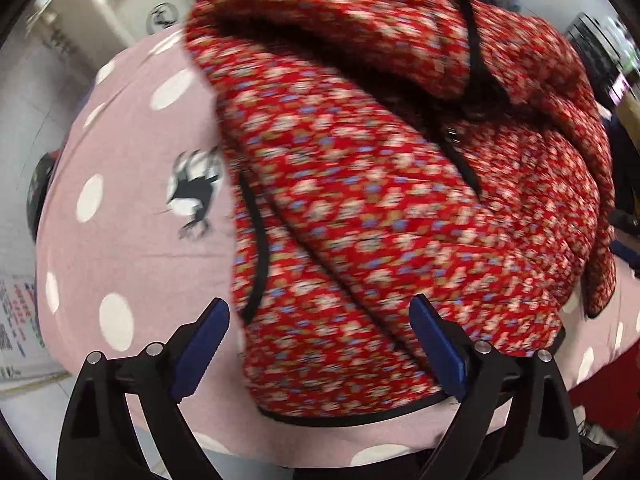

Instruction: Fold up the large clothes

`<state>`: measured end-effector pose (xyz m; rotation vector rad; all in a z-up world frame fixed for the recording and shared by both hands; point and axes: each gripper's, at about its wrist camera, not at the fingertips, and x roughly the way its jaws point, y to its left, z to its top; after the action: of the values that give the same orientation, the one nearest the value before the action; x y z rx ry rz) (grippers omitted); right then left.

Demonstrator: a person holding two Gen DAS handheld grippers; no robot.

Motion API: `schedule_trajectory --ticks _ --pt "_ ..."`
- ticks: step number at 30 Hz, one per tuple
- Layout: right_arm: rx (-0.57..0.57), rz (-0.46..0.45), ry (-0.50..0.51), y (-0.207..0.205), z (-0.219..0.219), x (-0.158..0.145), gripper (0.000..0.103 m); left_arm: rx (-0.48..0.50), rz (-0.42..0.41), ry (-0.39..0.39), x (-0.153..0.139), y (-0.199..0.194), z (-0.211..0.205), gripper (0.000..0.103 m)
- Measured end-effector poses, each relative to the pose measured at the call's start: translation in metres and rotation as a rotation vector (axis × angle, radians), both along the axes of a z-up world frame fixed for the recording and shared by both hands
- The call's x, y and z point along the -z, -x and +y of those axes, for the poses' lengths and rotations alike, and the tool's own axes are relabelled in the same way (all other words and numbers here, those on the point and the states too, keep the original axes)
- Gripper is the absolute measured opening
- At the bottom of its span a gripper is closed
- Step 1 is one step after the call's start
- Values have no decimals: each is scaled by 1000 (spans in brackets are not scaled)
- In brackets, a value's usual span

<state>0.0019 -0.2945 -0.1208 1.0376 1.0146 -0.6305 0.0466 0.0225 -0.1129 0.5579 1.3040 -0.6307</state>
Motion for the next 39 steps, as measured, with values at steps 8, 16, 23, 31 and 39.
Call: schedule_trajectory --ticks 8,16,23,31,39 --pt "-19 51 154 -47 3 0 85 93 93 -74 29 31 -37 89" --pt "-110 255 359 -32 -19 10 85 195 104 -115 57 55 -55 82" --pt "-146 339 362 -32 -31 34 37 213 82 -126 53 67 -65 77" --pt "12 218 460 -16 -76 -20 15 280 -63 -97 -8 78 -40 83" --pt "174 172 353 -38 -182 -59 54 529 -123 -4 -37 133 -62 94"
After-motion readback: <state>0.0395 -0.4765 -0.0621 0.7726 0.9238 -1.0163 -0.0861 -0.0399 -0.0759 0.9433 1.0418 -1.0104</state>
